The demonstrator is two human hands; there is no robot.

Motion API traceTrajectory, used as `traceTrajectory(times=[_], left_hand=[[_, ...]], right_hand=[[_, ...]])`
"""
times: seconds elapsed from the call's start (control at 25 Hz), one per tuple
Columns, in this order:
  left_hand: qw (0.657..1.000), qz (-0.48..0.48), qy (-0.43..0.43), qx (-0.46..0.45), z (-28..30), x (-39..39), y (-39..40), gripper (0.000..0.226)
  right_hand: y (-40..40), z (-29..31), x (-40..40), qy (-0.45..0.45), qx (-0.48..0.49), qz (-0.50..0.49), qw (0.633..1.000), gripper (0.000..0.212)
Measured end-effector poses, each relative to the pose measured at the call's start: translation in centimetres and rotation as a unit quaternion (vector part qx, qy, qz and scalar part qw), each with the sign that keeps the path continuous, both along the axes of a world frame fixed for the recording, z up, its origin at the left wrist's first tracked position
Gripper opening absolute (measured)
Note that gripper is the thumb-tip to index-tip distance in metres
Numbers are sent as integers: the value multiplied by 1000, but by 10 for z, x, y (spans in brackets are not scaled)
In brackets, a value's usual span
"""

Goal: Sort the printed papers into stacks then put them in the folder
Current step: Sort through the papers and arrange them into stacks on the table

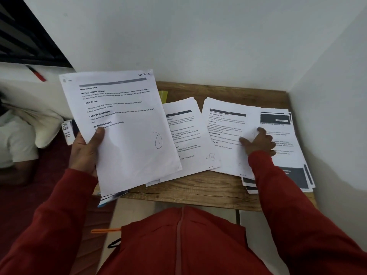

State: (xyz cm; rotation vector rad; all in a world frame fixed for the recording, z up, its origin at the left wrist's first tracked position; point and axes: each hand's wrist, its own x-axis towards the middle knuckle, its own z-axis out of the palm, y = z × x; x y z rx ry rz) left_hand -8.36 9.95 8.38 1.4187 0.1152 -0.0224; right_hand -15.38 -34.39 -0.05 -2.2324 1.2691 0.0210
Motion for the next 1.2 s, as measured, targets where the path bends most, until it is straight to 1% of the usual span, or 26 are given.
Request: traceTrajectory(times=[0.08,0.16,0.2,0.28,0.36,0.48,0.56,0.64,0.76,0.8,0.84,0.88,0.96,1.0,1.04,1.12,1.2], left_hand=[[1000,-1,4,-2,3,1,-5,25],[1000,2,7,-2,5,-1,-9,22],[1000,4,8,-1,7,-1,-9,22],[1000,5,12,-2,8,-2,-9,23],[1000,3,14,-3,7,-2,-9,23],[1000,-1,15,2,3,0,-8,24],[1000,2,18,7,2,0,-7,28],[1000,3,21,7,1,0,-6,25],[1000,2,17,1,0,0,-5,23],[1000,1,14,0,0,0,-5,24],[1000,3,12,-1,0,0,-3,27],[1000,6,11,-2,1,-1,-1,31],[1000,18,9,1,3,-4,3,38],[1000,27,9,3,4,-5,6,39],[999,36,9,2,5,-7,9,39],[999,53,13,-7,7,-10,17,40],[998,61,16,-12,6,-12,24,41]], right_hand=[[-1,-3,-2,-83,28,-36,996,62],[-2,0,-6,-175,62,-76,980,53],[-3,3,-8,-190,62,-79,977,44],[-5,6,-9,-165,21,-46,985,30],[-6,8,-10,-148,-27,4,989,31],[-5,16,-7,-182,-109,61,975,30],[1,35,-3,-199,-171,76,962,31],[14,61,2,-244,-201,70,946,33],[35,95,17,-360,-219,47,906,31],[42,103,24,-392,-197,55,897,31],[47,103,33,-405,-157,77,897,30],[55,101,41,-393,-109,106,907,28],[73,80,51,-328,-8,155,932,26],[81,64,54,-297,33,172,939,26],[89,48,54,-270,58,187,943,26],[100,17,53,-208,70,212,952,28],[108,-2,53,-159,72,229,958,39]])
